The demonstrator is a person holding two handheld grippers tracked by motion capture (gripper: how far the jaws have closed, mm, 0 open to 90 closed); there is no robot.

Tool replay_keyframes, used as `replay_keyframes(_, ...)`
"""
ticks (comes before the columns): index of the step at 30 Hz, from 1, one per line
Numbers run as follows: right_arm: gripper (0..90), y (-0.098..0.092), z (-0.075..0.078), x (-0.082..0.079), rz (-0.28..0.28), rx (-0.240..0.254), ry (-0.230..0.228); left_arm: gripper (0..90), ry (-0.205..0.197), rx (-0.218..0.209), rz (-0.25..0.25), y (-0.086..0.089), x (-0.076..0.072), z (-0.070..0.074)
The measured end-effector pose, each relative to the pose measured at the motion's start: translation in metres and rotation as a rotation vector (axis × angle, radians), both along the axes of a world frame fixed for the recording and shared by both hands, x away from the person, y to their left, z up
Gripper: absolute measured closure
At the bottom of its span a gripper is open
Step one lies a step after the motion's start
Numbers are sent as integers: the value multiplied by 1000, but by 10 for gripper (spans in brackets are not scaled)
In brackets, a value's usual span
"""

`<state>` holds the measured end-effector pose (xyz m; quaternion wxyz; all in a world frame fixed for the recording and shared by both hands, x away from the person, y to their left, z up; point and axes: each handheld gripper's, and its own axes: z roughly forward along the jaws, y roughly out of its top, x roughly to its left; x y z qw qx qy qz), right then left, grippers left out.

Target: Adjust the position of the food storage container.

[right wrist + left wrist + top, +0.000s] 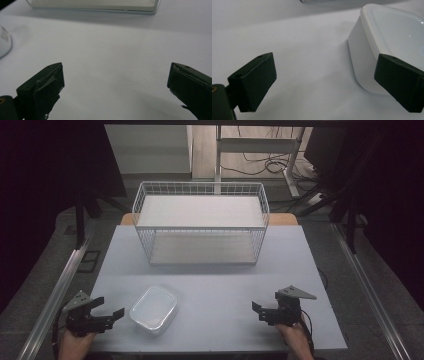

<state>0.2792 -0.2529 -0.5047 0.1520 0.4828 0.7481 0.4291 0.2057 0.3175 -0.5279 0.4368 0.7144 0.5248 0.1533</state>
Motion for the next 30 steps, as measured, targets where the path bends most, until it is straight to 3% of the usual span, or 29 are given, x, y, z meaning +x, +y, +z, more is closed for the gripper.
replay_keyframes(2, 0, 1, -1, 1, 10, -11, -25, 44, -1, -1, -3, 0, -1, 0)
replay_keyframes(4, 0, 5, -2, 0, 32, -52, -41, 44, 4, 3, -8, -1, -2, 0)
replay_keyframes(8, 0, 11, -2, -2, 75, -101, -52, 42, 8, 16, -33, -5, -3, 1)
replay_keyframes(19, 0, 9, -2, 0, 92, -85, -33, 96, 7, 58, -75, -14, -11, 4)
replay_keyframes(27, 0, 11, 0, -1, 91, -94, -44, 317, 1, 57, -145, -29, -28, 12)
replay_keyframes(30, 0, 13, 2, -2, 95, -101, -53, 428, 24, 70, -163, -37, -36, 15)
